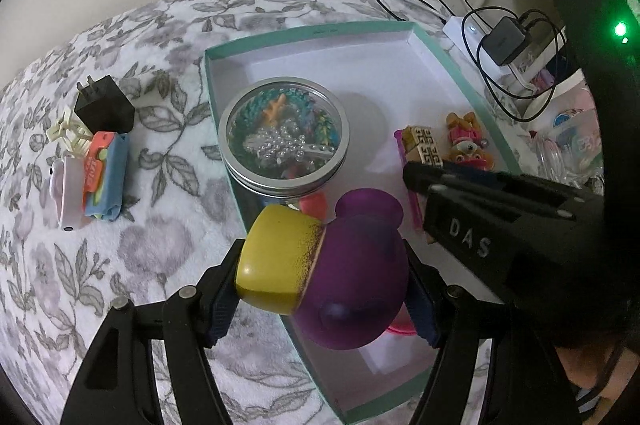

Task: Organize rigid objects
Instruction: 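Lift both held items and carry them over the box, then open left tool to drop the toy while right tool releases the bar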

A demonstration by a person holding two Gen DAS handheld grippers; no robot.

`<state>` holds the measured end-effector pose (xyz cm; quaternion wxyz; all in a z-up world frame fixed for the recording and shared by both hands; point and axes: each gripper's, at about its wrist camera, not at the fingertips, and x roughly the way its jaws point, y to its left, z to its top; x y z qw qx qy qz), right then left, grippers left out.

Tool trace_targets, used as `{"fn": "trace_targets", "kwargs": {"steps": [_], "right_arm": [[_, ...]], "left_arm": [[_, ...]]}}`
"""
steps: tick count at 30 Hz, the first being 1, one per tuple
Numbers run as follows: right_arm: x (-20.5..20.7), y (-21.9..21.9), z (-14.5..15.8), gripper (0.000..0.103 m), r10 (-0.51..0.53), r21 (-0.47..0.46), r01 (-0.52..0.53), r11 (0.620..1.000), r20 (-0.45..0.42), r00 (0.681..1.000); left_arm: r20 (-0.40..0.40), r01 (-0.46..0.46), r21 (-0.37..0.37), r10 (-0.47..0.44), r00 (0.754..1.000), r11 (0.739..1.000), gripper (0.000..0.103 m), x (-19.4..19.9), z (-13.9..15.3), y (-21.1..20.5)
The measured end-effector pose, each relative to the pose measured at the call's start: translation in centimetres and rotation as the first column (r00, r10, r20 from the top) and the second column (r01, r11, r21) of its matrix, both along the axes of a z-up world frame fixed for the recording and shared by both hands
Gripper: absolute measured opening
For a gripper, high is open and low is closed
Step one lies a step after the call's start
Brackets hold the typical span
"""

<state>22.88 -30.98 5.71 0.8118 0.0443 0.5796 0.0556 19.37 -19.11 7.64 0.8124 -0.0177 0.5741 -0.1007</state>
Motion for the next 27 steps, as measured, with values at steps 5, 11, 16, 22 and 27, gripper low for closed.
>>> {"fn": "trace_targets", "kwargs": {"steps": [5, 11, 16, 22, 27], "right_arm": [[0.0, -0.3, -0.1, 0.024, -0.015, 0.001, 0.015, 1.000, -0.003, 1.000], [0.0, -0.6, 0.4, 0.027, -0.034, -0.002, 0.034, 0.999, -0.002, 0.999], [-0.1, -0.8, 1.5, 0.027, -0.041, -0.007, 0.042, 0.999, 0.024, 0.999], [-0.4, -0.6, 3.5, 0.027, -0.038, -0.019, 0.040, 0.999, 0.071, 0.997], [-1.0, -0.5, 6.1, 0.027, -0.036, -0.031, 0.041, 0.999, 0.139, 0.990]], "left_arm": [[0.000, 0.008, -0.002, -0.008, 1.000, 1.000, 0.073, 0.1, -0.1, 0.0], [-0.009, 0.019, -0.023, -0.019, 1.000, 1.000, 0.079, 0.2, -0.3, 0.0], [-0.013, 0.022, -0.029, -0.022, 1.000, 0.999, 0.080, 0.2, -0.1, 0.1], [0.012, 0.010, -0.066, -0.010, 1.000, 0.998, 0.080, 0.2, 1.5, 0.9], [0.053, 0.003, -0.090, 0.002, 0.999, 0.996, 0.080, 0.0, 3.6, 1.8]]}}
